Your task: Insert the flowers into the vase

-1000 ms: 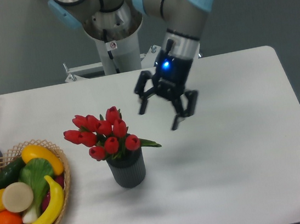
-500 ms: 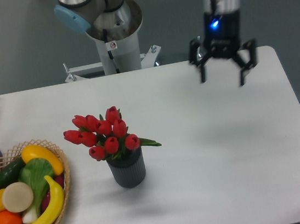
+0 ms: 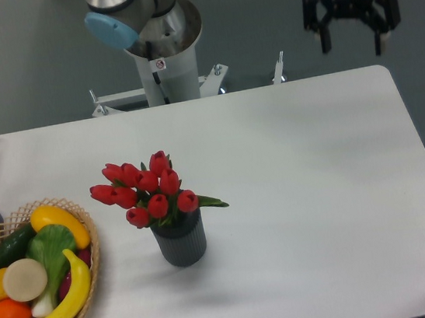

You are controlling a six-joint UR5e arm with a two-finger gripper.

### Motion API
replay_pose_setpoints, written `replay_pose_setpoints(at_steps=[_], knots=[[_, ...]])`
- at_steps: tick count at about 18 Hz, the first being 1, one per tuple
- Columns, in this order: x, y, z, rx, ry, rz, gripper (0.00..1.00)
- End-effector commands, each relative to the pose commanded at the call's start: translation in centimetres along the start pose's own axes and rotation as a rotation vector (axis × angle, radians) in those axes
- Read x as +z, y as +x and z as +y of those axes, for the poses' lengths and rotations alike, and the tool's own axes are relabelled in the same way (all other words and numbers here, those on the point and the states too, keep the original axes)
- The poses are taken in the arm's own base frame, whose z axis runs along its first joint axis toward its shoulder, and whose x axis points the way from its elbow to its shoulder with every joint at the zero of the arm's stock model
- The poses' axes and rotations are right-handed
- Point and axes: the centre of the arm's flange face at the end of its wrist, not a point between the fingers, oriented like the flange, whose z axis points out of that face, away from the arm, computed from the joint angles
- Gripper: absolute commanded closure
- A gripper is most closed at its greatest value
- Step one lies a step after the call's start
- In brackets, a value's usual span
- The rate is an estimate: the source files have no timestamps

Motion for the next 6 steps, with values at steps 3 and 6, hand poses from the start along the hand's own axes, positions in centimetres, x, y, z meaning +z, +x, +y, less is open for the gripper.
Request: replay_pose_setpoints(at_steps=[3,6], knots=[[-1.0,1.2,3.3,0.072,0.003,0.049,0.0],[-1.2,1.7,4.5,0.109,0.005,0.061,0.0]])
